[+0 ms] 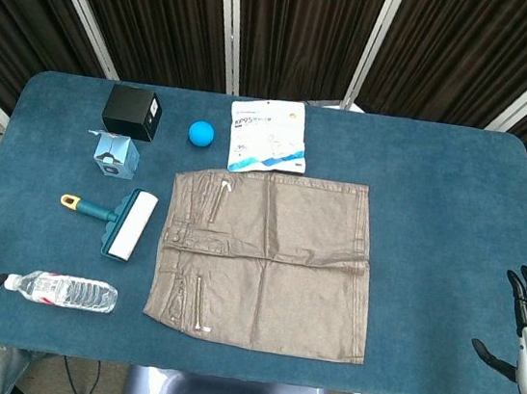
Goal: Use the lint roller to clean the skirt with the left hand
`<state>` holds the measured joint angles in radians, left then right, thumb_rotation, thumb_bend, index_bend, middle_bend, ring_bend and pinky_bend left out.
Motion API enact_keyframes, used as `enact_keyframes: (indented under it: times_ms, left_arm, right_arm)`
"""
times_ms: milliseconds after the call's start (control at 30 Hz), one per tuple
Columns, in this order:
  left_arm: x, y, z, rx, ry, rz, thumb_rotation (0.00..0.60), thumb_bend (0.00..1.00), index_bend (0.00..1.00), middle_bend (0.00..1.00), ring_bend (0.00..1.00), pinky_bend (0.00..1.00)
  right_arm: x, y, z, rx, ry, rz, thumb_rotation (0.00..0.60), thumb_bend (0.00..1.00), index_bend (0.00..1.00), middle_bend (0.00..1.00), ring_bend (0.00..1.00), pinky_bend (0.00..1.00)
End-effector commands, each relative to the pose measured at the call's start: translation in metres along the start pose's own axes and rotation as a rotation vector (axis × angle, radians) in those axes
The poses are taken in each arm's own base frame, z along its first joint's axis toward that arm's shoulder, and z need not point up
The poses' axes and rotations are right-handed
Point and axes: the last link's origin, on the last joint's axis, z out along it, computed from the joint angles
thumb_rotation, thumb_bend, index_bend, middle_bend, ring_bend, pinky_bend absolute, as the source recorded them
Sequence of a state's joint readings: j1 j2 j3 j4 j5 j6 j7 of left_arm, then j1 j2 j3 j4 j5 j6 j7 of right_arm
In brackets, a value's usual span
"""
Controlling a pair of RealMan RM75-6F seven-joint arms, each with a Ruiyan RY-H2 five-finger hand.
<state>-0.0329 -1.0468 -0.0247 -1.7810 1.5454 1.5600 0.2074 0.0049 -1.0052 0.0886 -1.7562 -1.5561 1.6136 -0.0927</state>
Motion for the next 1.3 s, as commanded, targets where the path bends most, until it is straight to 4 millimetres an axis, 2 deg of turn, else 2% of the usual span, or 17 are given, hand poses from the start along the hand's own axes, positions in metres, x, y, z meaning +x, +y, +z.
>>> enact_keyframes:
  times_ms: [33,233,333,400,433,500,667,767,833,1000,1300]
  left_arm:
    - [0.0,0.0,0.0,0.0,0.001,0.0,0.6,0.0,0.0,0.0,0.0,0.0]
    - [-0.003,0.0,0.001,-0.002,-0.007,0.009,0.6,0.0,0.0,0.0,0.0,0.0]
    - [-0.012,-0.001,0.012,-0.012,-0.027,0.021,0.6,0.0,0.0,0.0,0.0,0.0]
    - [-0.022,-0.001,0.027,-0.019,-0.053,0.016,0.6,0.01,0.0,0.0,0.0,0.0]
    - [-0.031,0.0,0.041,-0.024,-0.073,0.01,0.6,0.02,0.0,0.0,0.0,0.0]
    - [-0.041,0.0,0.061,-0.028,-0.092,0.005,0.6,0.08,0.01,0.0,0.0,0.0]
    - [-0.077,0.007,0.114,-0.04,-0.187,-0.012,0.6,0.29,0.21,0.02,0.02,0.11]
    - [-0.099,0.012,0.142,-0.049,-0.231,0.003,0.6,0.34,0.28,0.07,0.05,0.15]
    - [-0.108,0.014,0.152,-0.049,-0.243,0.002,0.6,0.34,0.29,0.08,0.07,0.16]
    - [-0.121,0.021,0.167,-0.062,-0.243,-0.004,0.6,0.36,0.31,0.11,0.08,0.18]
    - [-0.142,0.036,0.179,-0.083,-0.286,0.033,0.6,0.36,0.3,0.11,0.1,0.2]
  right_arm:
    - [-0.001,0.0,0.0,-0.001,-0.009,-0.002,0.6,0.0,0.0,0.0,0.0,0.0]
    - [-0.002,0.001,0.0,-0.006,-0.027,-0.008,0.6,0.0,0.0,0.0,0.0,0.0]
    - [-0.004,0.001,0.0,-0.006,-0.036,-0.009,0.6,0.0,0.0,0.0,0.0,0.0]
    - [-0.005,0.001,0.0,-0.008,-0.042,-0.013,0.6,0.0,0.0,0.0,0.0,0.0]
    - [-0.007,0.001,0.001,-0.011,-0.046,-0.019,0.6,0.0,0.0,0.0,0.0,0.0]
    - [-0.009,0.001,0.003,-0.015,-0.051,-0.028,0.6,0.0,0.0,0.0,0.0,0.0]
    - [-0.013,0.002,0.007,-0.033,-0.061,-0.048,0.6,0.0,0.0,0.0,0.0,0.0]
    - [-0.016,0.002,0.01,-0.047,-0.065,-0.062,0.6,0.0,0.0,0.0,0.0,0.0]
    - [-0.019,0.003,0.011,-0.06,-0.073,-0.07,0.6,0.0,0.0,0.0,0.0,0.0]
    - [-0.022,0.006,0.014,-0.084,-0.084,-0.083,0.6,0.0,0.0,0.0,0.0,0.0]
    - [-0.023,0.009,0.015,-0.1,-0.09,-0.087,0.6,0.0,0.0,0.0,0.0,0.0]
